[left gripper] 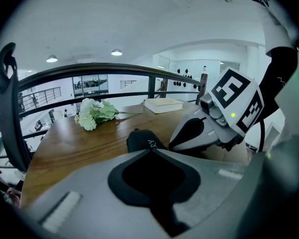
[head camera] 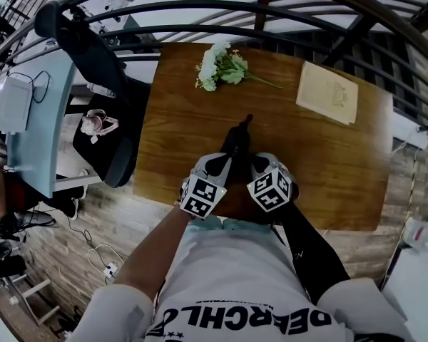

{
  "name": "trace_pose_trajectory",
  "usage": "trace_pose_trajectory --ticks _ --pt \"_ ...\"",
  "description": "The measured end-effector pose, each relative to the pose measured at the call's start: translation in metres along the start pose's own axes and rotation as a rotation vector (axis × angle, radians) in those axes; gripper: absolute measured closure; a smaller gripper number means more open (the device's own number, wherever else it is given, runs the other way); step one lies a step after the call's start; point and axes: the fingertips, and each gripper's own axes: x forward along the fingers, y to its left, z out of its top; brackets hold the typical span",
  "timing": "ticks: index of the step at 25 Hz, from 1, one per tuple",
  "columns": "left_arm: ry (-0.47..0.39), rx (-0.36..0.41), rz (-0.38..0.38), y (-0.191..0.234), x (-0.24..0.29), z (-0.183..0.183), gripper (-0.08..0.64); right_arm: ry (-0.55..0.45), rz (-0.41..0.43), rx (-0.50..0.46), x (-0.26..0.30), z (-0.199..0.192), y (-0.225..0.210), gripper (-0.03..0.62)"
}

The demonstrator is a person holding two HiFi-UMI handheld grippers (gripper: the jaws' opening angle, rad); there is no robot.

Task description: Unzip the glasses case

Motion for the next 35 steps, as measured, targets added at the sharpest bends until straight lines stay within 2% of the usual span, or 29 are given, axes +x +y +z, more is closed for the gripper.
trace_pose_trajectory --ticks 23,26,28,31,33,35 --pt "-0.011 -0.03 -0.009 0.001 0.001 0.003 0.558 0.037 -0.032 -0.037 0.012 0.007 -0.033 0.564" --pt "-0.014 -0.034 -0.06 -0.009 -0.006 0.009 0.558 0.046 -0.028 -0.018 0.012 0.005 -0.031 0.563" --pt "-0.032 -0.013 -0.135 -0.032 -0.011 0.015 0.558 0.046 -0.026 -0.008 0.012 0.003 -0.031 0.565" --pt "0.038 0.057 -0.243 -0.066 -0.008 -0.001 0.558 0.047 -0.024 0.0 0.012 0.002 -0.031 0.565" --pt "0.089 0.087 -0.248 -0.071 -0.004 -0.016 0.558 0.046 -0.022 0.008 0.011 0.002 -0.029 0.565" --pt "0.095 0.083 -0.229 -0.067 -0.006 -0.021 0.558 0.045 -0.021 0.018 0.009 0.002 -0.027 0.565"
